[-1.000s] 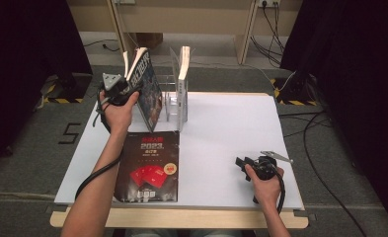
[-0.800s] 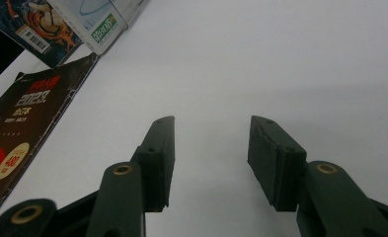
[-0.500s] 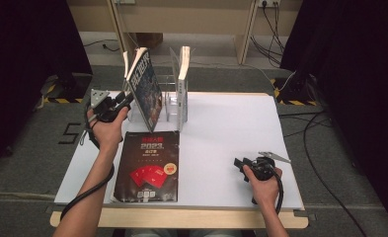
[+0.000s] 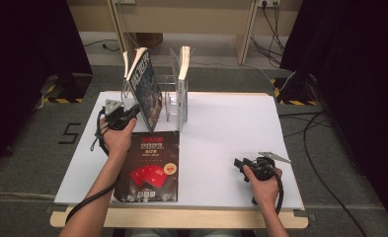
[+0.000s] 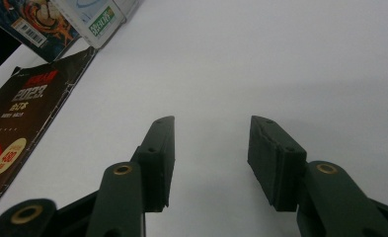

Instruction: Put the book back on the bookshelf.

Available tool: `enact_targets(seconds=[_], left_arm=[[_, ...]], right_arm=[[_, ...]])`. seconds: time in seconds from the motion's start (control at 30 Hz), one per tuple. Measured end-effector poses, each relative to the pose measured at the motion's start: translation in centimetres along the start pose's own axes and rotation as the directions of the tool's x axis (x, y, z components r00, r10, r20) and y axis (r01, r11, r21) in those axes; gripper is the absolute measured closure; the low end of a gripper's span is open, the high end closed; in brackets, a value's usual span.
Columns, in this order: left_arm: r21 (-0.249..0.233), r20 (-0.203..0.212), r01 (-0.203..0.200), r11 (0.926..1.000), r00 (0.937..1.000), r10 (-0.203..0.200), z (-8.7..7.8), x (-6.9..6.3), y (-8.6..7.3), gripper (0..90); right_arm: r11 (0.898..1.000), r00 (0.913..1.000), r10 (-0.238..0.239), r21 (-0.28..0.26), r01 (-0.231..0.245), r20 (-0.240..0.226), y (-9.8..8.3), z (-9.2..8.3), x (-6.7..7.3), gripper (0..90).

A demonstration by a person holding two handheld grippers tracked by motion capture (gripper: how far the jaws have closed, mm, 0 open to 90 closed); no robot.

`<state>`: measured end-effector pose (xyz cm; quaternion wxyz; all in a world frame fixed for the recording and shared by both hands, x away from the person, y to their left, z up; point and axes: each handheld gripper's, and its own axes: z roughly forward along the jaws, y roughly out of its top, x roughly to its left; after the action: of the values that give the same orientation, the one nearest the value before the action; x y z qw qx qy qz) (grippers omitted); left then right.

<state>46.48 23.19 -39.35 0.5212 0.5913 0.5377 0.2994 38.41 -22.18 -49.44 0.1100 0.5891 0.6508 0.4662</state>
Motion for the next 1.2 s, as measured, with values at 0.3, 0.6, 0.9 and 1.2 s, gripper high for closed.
enact_targets(seconds=[0.3, 0.6, 0.9, 1.2], left_arm=[[-0.002, -0.036, -0.013, 0.9999, 0.9993, 0.013, 0.5, 0.2, -0.3, 89.3], [0.005, -0.046, -0.02, 0.9998, 0.9988, 0.02, 1.1, 0.1, -0.4, 89.4], [0.009, -0.052, -0.035, 0.9993, 0.998, 0.036, 1.3, 0.1, -0.2, 89.4], [0.017, -0.055, -0.035, 0.9992, 0.9979, 0.036, 1.6, 0.0, -0.2, 89.3]], right_arm=[[1.0, 1.0, -0.002, -0.001, 0.002, 0.0, 0.0, -0.1, 0.0, 54.3], [1.0, 1.0, -0.001, -0.003, 0.001, 0.001, 0.1, -0.1, 0.0, 54.3], [1.0, 1.0, 0.003, -0.002, -0.003, -0.001, 0.1, -0.1, 0.1, 54.3], [1.0, 1.0, 0.0, -0.003, 0.0, 0.001, 0.1, -0.1, -0.1, 54.3]])
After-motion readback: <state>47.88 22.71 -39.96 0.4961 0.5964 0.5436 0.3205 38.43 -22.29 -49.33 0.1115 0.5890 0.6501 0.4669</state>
